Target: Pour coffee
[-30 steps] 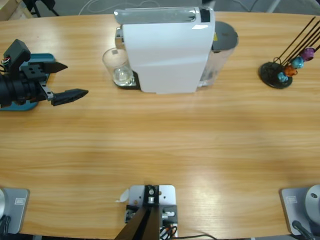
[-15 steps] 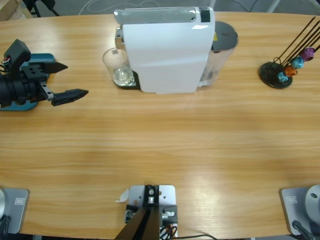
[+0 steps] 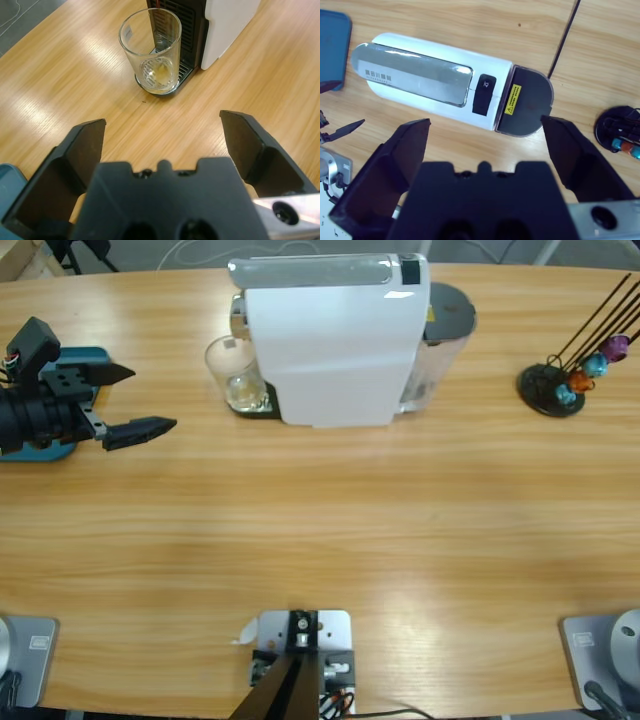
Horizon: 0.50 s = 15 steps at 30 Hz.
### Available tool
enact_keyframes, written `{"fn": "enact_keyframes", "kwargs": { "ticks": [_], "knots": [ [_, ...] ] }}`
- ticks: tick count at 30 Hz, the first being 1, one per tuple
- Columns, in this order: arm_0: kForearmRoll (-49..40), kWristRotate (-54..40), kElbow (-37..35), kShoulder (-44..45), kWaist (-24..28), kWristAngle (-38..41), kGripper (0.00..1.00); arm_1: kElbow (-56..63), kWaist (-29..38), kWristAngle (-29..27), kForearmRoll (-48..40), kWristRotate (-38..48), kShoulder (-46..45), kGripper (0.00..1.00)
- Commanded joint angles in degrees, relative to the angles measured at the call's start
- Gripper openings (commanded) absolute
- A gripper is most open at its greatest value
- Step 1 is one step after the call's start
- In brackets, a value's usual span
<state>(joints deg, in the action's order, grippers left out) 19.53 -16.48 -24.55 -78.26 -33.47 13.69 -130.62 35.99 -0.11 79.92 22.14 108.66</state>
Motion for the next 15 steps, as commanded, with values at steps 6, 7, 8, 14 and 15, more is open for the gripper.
{"fn": "enact_keyframes", "kwargs": {
  "ticks": [6,7,8,14,15],
  "knots": [
    [-1.0,0.8,-0.1,2.3,0.0,0.6,1.000,10.6,6.6,-3.9,3.7,0.5,-13.4,1.000],
    [-1.0,0.9,-0.2,2.6,0.0,0.8,1.000,14.0,8.2,-6.1,3.3,-0.1,-14.5,1.000],
    [-1.0,0.9,-0.3,2.8,-0.2,1.2,1.000,18.8,10.0,-6.7,1.3,-1.0,-16.6,1.000],
    [-1.3,0.8,-1.3,3.8,-0.3,1.6,1.000,52.8,11.7,-7.2,-30.5,-5.2,-34.1,1.000],
    [-1.9,0.8,-1.4,4.3,-0.9,1.7,1.000,56.1,11.8,-7.4,-31.7,-6.2,-35.3,1.000]
  ]
}}
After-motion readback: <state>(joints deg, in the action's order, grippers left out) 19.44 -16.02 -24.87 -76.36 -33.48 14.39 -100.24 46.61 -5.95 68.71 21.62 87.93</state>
